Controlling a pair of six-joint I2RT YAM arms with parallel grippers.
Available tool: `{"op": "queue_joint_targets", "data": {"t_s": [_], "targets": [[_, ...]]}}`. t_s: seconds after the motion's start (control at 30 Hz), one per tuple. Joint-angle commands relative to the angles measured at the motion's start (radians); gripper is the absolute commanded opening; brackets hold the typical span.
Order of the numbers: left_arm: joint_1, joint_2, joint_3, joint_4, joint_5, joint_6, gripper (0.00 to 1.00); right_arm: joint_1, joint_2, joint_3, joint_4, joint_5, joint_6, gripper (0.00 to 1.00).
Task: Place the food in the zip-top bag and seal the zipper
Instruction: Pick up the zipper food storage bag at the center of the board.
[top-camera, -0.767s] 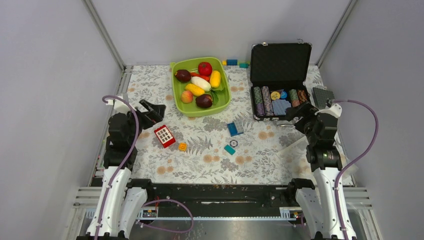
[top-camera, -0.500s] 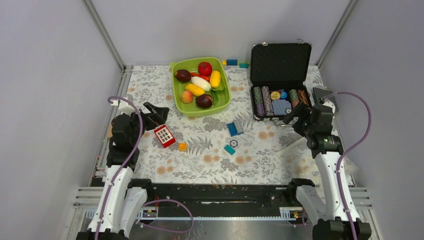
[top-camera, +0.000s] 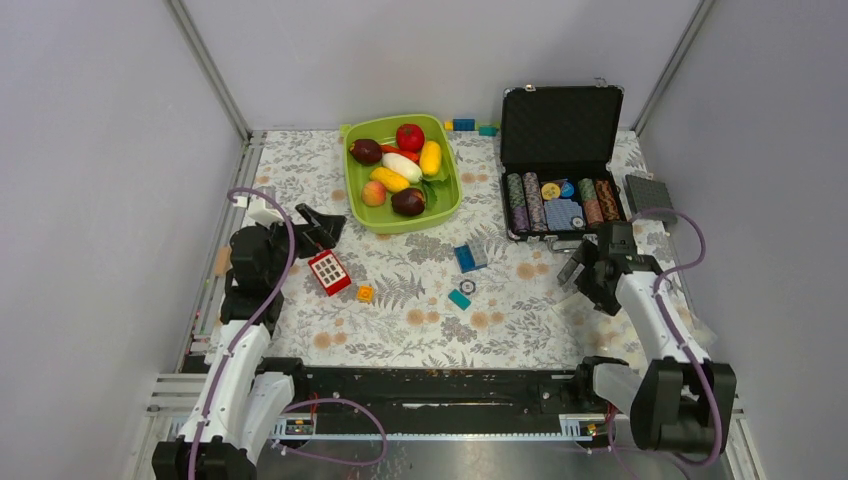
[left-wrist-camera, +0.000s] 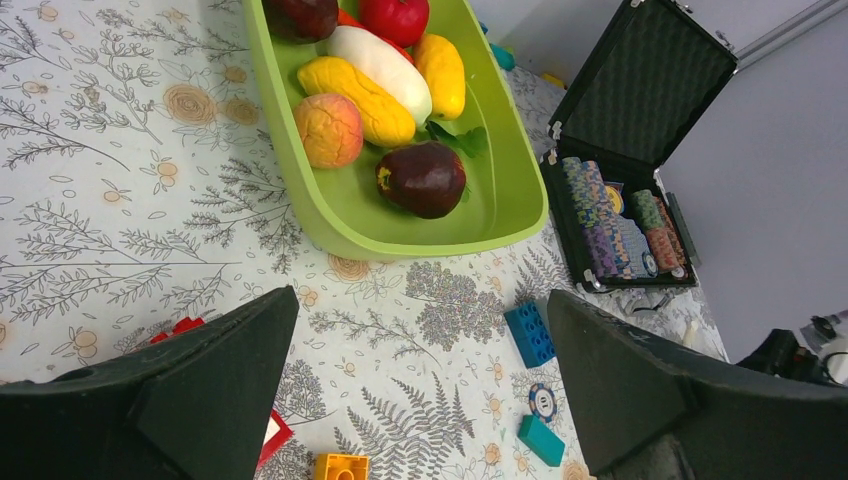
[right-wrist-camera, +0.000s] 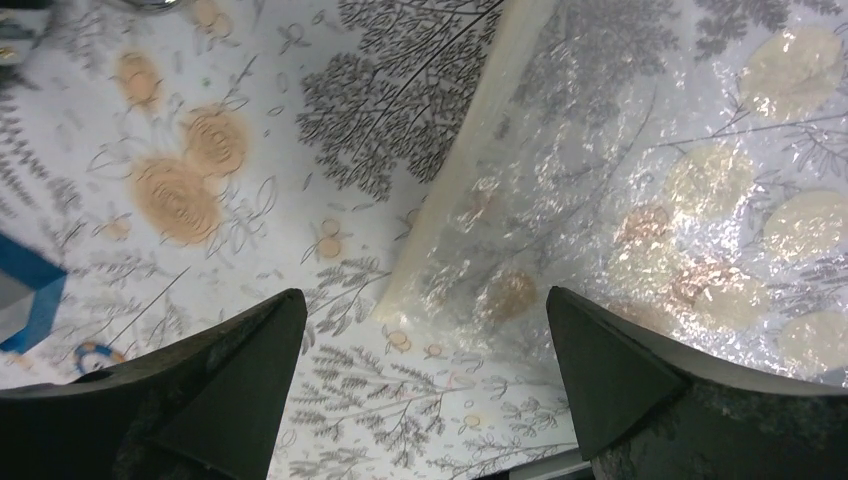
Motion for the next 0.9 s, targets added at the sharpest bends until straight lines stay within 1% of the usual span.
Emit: {"op": "queue_joint_targets", "data": {"t_s": [0.0, 0.13, 0.3, 0.33, 0.37, 0.43, 0.57, 0.6, 0.73, 0.87], "targets": [[0.006, -0.007, 0.000, 0.069, 0.023, 0.023, 0.99, 0.003, 0.095, 0.017, 0.048, 0.093, 0.053, 0.98], [0.005, -0.022, -0.004, 0.059, 0.005, 0.025, 0.99, 0.003, 0.194, 0.023, 0.069, 0.167, 0.103, 0.98], [0.004, -0.036, -0.002, 0.049, -0.014, 0.027, 0.99, 0.003, 0.277, 0.022, 0.079, 0.165, 0.151, 0.98], [0.006, -0.038, -0.003, 0.048, -0.018, 0.024, 0.99, 0.003, 0.286, 0.019, 0.083, 0.169, 0.157, 0.98], [0.005, -0.038, -0.004, 0.049, -0.021, 0.024, 0.99, 0.003, 0.291, 0.013, 0.089, 0.170, 0.162, 0.95], [0.006, -0.040, -0.006, 0.050, -0.026, 0.023, 0.99, 0.003, 0.289, 0.000, 0.106, 0.168, 0.167, 0.87], [0.005, -0.031, -0.005, 0.052, -0.028, 0.021, 0.99, 0.003, 0.269, -0.034, 0.139, 0.185, 0.180, 0.62], [0.005, -0.029, -0.005, 0.055, -0.029, 0.021, 0.99, 0.003, 0.267, -0.040, 0.144, 0.190, 0.184, 0.60], [0.005, -0.008, -0.005, 0.059, -0.033, 0.017, 0.99, 0.003, 0.253, -0.061, 0.161, 0.185, 0.186, 0.40], [0.006, 0.004, 0.002, 0.050, -0.029, 0.018, 0.99, 0.003, 0.207, -0.065, 0.171, 0.160, 0.168, 0.14]]}}
